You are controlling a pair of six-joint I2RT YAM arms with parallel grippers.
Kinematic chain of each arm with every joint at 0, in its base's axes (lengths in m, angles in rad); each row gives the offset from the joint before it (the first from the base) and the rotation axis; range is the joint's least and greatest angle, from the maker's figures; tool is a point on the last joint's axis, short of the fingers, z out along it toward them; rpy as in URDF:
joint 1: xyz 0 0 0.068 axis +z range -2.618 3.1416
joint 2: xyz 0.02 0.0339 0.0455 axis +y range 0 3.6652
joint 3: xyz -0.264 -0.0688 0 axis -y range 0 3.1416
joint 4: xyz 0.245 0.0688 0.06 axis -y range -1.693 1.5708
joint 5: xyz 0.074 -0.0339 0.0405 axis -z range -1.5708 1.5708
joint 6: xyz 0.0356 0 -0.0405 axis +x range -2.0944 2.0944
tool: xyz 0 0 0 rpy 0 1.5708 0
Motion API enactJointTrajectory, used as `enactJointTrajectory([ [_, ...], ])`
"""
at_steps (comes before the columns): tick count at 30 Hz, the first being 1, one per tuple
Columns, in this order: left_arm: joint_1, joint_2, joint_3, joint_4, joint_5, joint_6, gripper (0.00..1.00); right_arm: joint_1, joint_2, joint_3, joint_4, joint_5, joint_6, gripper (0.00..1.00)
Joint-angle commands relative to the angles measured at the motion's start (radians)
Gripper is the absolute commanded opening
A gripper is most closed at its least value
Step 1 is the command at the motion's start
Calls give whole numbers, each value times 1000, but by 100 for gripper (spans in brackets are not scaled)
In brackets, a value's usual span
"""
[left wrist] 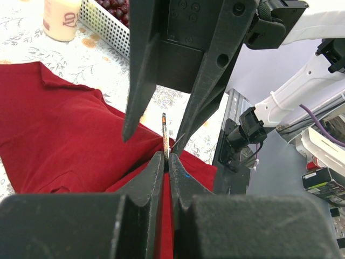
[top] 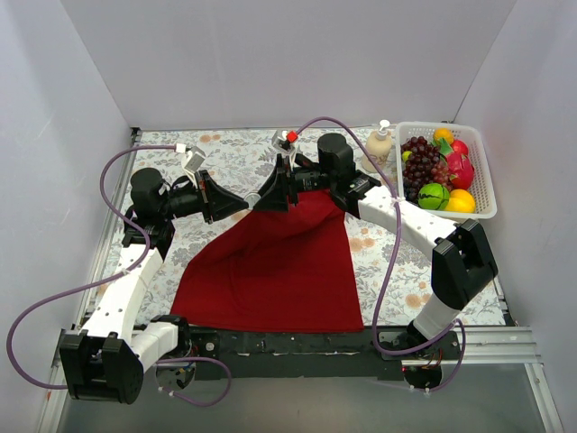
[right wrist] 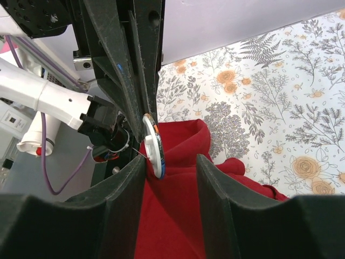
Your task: Pin the brooch onto the clothing
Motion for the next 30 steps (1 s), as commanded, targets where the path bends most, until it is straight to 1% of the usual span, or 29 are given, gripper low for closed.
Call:
enactJointTrajectory([
  [1,2,-8,45,6,28,0,0,4,-6,62,42,-10,14,48],
  [8,-1,-14,42,-5,28,11,0,4,1,86,42,-12,32,44],
  [12,1,-19,40,-10,25,14,0,4,16,106,31,-16,37,33],
  [15,-1,-17,43,-11,24,15,0,4,30,112,19,-27,37,29],
  [20,-1,-19,43,-11,21,18,0,4,27,102,11,-36,35,27],
  [23,1,-19,43,-14,12,24,0,4,13,102,10,-43,31,33],
  [24,1,-20,43,-16,10,25,0,4,1,103,5,-43,26,42],
  [26,1,-22,42,-17,9,26,0,4,-15,103,5,-41,20,54],
  [27,1,-22,42,-17,7,29,0,4,-30,103,2,-38,17,66],
  [29,1,-24,42,-20,5,29,0,4,-44,99,2,-30,9,80],
  [30,1,-22,42,-20,5,32,0,4,-59,97,-4,-26,3,83],
])
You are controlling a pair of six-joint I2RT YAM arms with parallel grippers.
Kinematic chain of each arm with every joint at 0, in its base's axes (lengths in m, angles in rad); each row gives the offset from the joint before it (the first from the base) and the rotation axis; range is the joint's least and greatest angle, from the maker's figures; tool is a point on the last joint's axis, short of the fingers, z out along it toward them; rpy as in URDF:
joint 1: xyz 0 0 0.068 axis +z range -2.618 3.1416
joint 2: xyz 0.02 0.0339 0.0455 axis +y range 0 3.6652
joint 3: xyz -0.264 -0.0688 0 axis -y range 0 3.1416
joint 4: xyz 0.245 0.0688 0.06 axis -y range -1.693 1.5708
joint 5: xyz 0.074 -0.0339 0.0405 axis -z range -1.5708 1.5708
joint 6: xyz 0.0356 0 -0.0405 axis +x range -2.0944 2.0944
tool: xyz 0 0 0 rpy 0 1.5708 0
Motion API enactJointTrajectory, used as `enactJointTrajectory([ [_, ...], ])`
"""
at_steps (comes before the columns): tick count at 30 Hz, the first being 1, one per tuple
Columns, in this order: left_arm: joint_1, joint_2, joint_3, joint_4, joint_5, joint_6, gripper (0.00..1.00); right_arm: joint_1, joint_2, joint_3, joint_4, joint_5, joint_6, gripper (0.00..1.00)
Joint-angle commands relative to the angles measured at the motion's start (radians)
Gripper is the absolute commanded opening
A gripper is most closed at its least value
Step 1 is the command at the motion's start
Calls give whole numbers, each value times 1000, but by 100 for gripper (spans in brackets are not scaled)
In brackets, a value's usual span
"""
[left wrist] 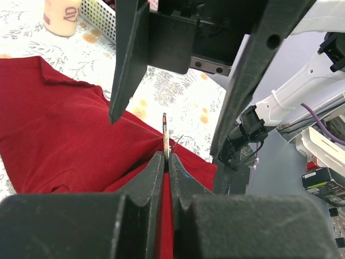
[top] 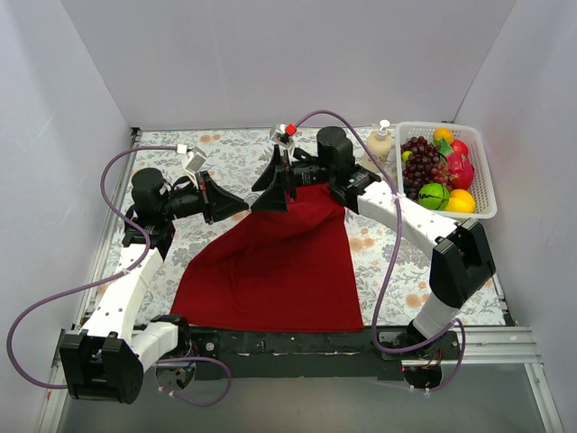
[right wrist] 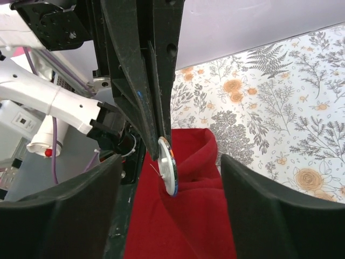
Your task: Pin the brooch onto the clothing
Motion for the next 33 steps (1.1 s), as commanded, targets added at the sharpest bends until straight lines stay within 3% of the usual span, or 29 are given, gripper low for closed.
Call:
enactJointTrajectory([
  [1,-1,-26,43,6,13,17,0,0,-86,23,15,13,-29,86],
  [5,-1,-27,43,4,13,19,0,0,-111,3,1,33,-49,92],
  [19,-1,-37,46,1,22,16,0,0,-101,-63,-24,28,-89,93],
  [27,-1,-37,49,-2,24,17,0,0,-66,-59,10,1,-54,82],
  [29,-1,-37,51,-3,24,19,0,0,-52,-51,15,-12,-50,72],
  [33,0,-37,52,-5,24,20,0,0,-38,-43,18,-16,-41,61],
])
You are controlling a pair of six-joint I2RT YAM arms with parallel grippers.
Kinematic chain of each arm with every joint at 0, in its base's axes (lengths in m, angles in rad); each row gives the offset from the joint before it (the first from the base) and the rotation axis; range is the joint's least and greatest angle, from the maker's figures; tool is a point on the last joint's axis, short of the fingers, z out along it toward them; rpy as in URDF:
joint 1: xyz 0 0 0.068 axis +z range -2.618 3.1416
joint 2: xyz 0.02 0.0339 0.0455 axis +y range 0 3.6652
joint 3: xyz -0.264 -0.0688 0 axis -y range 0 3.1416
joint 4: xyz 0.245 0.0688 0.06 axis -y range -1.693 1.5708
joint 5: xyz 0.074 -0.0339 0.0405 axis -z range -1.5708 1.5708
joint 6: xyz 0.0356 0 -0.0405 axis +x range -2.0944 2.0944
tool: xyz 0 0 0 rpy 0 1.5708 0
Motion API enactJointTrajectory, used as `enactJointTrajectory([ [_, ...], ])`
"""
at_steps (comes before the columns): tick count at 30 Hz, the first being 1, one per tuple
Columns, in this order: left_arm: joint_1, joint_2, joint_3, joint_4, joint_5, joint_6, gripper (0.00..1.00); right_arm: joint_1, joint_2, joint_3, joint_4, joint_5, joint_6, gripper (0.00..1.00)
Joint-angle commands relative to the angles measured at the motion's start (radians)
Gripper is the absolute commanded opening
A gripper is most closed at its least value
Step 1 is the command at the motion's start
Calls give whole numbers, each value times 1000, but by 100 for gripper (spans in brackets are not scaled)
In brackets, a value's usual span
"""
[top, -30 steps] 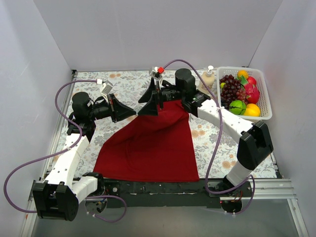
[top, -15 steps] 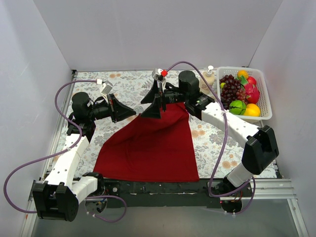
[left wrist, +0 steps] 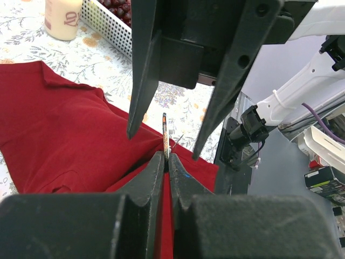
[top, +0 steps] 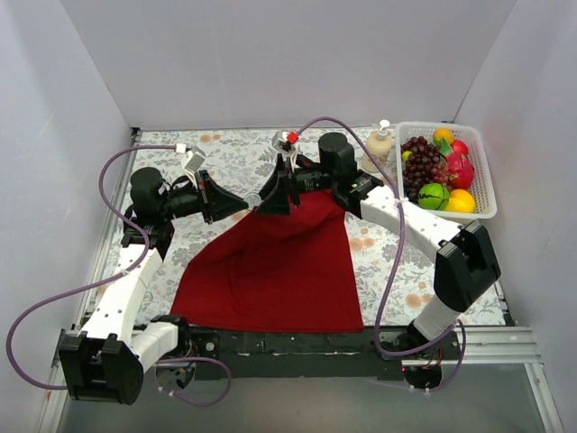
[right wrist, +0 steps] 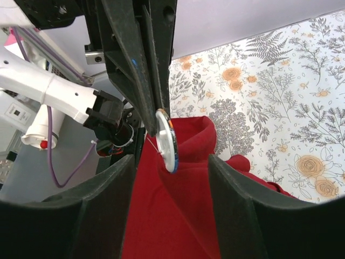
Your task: Pin the brooch onto the clothing
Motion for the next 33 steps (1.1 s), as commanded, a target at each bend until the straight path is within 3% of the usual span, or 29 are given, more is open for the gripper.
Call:
enactJointTrajectory([
  [1,0,-30,41,0,19,12,0,0,10,21,55,-28,20,60],
  [8,-1,-29,38,-3,23,17,0,0,16,38,59,-28,32,41],
  [19,0,-30,35,-7,20,23,0,0,27,51,71,-28,52,39],
  [23,0,-29,35,-7,20,23,0,0,35,57,81,-28,63,31],
  [33,0,-37,35,-16,17,26,0,0,38,63,84,-24,75,22],
])
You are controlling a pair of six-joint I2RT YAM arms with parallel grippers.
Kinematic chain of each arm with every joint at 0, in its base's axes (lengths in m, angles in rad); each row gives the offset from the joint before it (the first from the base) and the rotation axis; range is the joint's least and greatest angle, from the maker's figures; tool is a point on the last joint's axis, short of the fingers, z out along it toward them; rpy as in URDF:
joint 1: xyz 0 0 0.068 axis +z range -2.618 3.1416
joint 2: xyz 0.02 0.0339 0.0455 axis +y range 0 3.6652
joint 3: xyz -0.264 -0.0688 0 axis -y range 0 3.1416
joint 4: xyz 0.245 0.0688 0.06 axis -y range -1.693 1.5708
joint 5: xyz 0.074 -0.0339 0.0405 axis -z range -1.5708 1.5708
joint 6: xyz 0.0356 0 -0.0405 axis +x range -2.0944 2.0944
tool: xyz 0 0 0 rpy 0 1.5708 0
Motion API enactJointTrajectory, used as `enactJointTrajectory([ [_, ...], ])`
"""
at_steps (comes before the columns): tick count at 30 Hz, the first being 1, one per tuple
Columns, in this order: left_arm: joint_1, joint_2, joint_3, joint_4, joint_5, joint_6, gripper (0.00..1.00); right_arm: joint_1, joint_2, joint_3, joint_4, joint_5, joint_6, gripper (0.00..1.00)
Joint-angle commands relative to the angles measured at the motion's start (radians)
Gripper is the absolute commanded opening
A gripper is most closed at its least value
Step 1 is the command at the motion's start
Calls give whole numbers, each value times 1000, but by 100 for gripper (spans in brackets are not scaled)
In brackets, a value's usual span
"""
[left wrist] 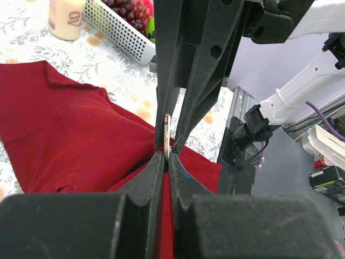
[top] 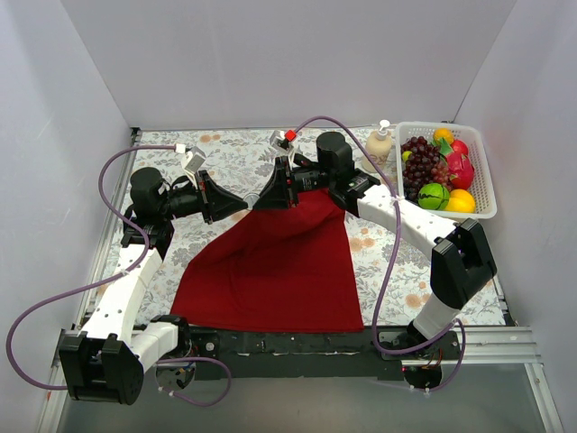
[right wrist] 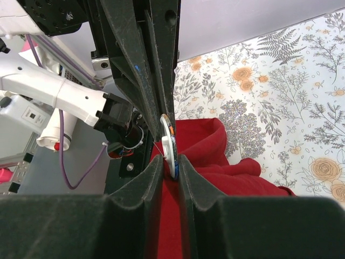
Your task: Pin the brooch onto the clothing
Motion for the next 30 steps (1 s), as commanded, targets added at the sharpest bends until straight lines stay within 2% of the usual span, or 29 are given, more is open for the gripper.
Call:
enactJointTrajectory([
  [1,-2,-35,34,-7,22,6,0,0,4,48,52,10,8,22],
  [12,0,-39,34,-9,22,8,0,0,-1,61,75,18,33,20],
  [22,-2,-41,29,-10,20,12,0,0,6,70,86,16,48,36],
  [24,-2,-42,29,-12,19,11,0,0,7,73,86,16,47,37],
  [30,-2,-44,31,-15,16,12,0,0,10,65,87,16,50,29],
])
